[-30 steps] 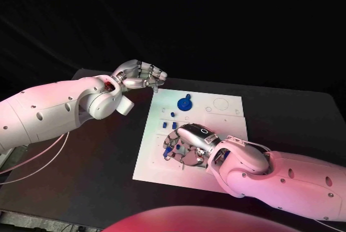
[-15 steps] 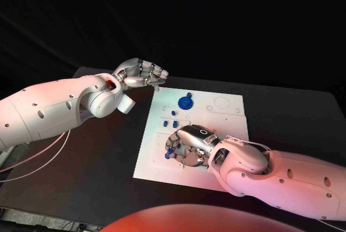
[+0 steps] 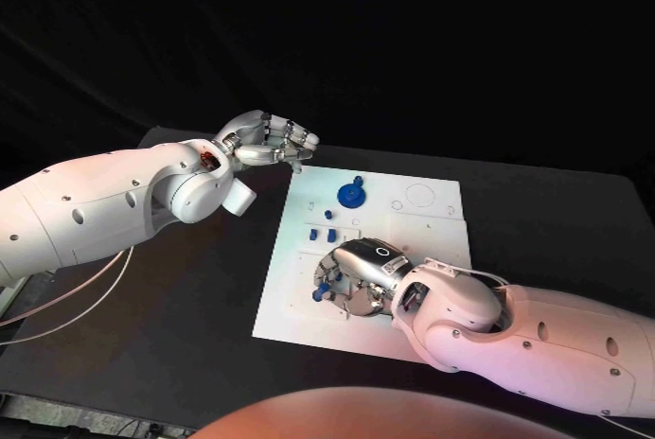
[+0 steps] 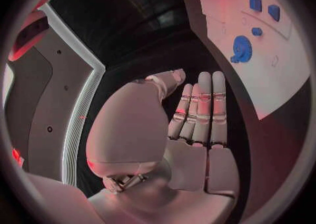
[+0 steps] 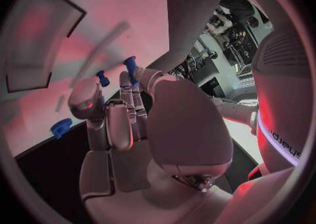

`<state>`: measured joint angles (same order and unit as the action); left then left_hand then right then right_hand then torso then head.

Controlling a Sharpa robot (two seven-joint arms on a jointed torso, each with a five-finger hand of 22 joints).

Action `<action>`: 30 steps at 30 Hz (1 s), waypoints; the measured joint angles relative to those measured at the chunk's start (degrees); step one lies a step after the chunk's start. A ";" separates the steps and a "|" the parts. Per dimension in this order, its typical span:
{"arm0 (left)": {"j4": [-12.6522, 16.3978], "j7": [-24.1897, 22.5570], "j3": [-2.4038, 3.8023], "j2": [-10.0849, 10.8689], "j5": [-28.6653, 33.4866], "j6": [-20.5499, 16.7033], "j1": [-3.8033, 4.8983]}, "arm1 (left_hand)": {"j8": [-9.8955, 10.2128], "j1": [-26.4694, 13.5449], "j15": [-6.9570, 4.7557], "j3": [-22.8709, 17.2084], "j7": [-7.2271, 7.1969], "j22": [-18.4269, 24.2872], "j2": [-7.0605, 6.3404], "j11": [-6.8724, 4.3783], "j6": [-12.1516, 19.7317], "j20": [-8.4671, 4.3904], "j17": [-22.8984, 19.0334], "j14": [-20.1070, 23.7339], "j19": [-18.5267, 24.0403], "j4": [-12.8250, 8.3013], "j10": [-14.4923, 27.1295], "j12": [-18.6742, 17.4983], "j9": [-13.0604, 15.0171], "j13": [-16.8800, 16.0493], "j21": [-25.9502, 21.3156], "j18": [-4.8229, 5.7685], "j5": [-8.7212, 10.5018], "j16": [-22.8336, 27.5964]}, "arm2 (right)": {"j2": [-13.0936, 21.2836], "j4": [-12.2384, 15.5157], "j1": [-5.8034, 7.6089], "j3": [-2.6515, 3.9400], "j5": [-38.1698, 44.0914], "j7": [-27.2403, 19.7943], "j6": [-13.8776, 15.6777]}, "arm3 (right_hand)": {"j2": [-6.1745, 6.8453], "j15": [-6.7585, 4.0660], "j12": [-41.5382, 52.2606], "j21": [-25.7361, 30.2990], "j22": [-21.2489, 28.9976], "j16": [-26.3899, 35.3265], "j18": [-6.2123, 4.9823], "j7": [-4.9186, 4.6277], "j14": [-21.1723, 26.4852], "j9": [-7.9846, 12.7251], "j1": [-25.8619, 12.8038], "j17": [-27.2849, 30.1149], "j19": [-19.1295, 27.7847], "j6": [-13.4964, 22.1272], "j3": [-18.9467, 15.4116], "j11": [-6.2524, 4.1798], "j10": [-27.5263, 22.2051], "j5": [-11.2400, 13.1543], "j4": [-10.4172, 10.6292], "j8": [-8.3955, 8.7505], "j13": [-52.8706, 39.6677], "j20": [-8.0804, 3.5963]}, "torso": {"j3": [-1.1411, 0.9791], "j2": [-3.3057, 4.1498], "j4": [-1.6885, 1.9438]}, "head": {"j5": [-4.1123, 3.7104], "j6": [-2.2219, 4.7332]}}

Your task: Assemble the parts on the task board

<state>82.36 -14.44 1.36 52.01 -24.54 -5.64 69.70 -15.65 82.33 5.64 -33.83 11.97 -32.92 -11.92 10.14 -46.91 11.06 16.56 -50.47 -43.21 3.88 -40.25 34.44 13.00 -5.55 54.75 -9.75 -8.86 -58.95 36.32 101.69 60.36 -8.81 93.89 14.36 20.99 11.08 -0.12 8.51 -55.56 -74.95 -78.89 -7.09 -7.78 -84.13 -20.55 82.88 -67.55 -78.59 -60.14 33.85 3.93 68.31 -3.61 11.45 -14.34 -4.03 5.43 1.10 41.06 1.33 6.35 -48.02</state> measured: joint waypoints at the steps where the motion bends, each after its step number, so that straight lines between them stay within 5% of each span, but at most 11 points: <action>1: 0.00 0.00 0.00 -0.01 0.00 0.00 0.00 | 0.00 0.00 0.00 0.00 0.00 0.00 0.00 0.00 0.00 0.00 0.00 0.00 0.00 0.00 0.00 0.00 0.00 0.00 0.00 0.00 0.00 0.00 | -0.09 -0.03 -0.05 0.00 0.10 0.12 -0.03 | 0.00 0.00 0.00 0.00 0.00 0.00 0.00 0.00 0.00 -0.27 0.00 0.00 0.00 0.00 0.00 0.00 0.00 0.00 0.00 -0.06 -0.01 0.00 | 0.00 -0.01 -0.01 | 0.00 0.02; 11: -0.01 0.02 0.00 -0.03 0.00 0.03 0.00 | 0.00 0.00 0.00 0.00 0.00 0.00 0.00 0.00 0.00 0.00 0.00 0.00 0.00 0.00 0.00 0.00 0.00 0.00 0.00 0.00 0.00 0.00 | -0.44 -0.04 -0.20 0.02 0.77 0.67 -0.12 | -0.28 0.00 -0.37 0.21 0.01 0.00 0.00 0.11 0.00 -0.27 -0.34 0.06 0.00 0.12 0.07 0.00 0.00 0.11 -0.41 -0.27 -0.01 0.00 | 0.00 -0.01 -0.02 | 0.00 -0.03; 15: -0.02 0.05 0.00 -0.04 0.01 0.04 0.00 | 0.00 0.00 0.21 0.00 0.00 0.11 0.00 0.13 0.00 0.00 0.03 0.21 0.00 0.00 0.14 0.39 0.00 0.00 0.00 0.00 0.00 0.00 | -0.68 -0.25 -0.25 -0.05 0.76 0.67 -0.15 | 0.67 0.00 -0.93 0.21 0.01 0.00 0.00 -0.49 0.00 -1.52 -2.53 -0.20 -0.12 1.71 -0.40 0.54 -0.55 0.09 -0.90 -0.38 -0.01 0.12 | 0.01 0.01 -0.02 | -0.04 -0.07; 22: -0.03 0.16 0.00 -0.03 0.01 0.06 0.00 | 0.00 0.00 0.21 0.00 0.00 0.11 0.00 0.22 0.00 0.00 0.06 0.21 0.00 0.00 0.22 0.39 0.00 0.00 0.00 0.00 0.00 0.00 | -0.69 -0.72 -0.49 -0.34 0.46 0.92 -0.41 | 3.21 0.22 -1.26 0.38 0.02 -0.23 0.00 -0.90 0.22 0.05 -5.13 -0.23 -0.21 6.68 -2.46 1.18 -1.90 0.06 -1.25 3.19 -0.02 0.21 | 0.01 0.03 -0.02 | -0.16 -0.04; 30: -0.03 0.27 0.00 -0.01 0.01 0.09 0.00 | 0.00 0.00 0.21 0.00 0.00 0.11 0.00 0.21 0.00 0.00 0.06 0.21 0.00 0.00 0.22 0.39 0.00 0.00 0.00 0.00 0.00 0.00 | -0.37 -0.59 -0.49 -0.33 0.29 1.02 0.19 | 3.49 0.22 -1.26 0.69 0.03 -0.23 0.00 -0.91 0.22 0.51 -5.28 -0.23 -0.21 8.47 -3.33 0.88 -2.21 0.06 -1.56 4.44 -0.08 0.21 | 0.02 0.03 -0.01 | -0.23 -0.04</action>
<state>82.33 -14.17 1.36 52.00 -24.53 -5.56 69.70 -15.64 82.33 5.85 -33.83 11.97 -32.81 -11.92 10.35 -46.91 11.06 16.61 -50.27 -43.21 3.87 -40.03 34.83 13.00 -5.55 54.75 -9.75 -8.86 -58.95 35.95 101.10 59.87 -9.14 94.18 15.39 21.17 14.57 0.10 7.26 -54.87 -74.92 -79.12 -7.09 -8.69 -83.92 -20.03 77.60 -67.78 -78.80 -51.68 30.52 4.81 66.10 -3.55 9.89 -9.89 -4.11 5.64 1.12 41.09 1.33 6.12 -48.06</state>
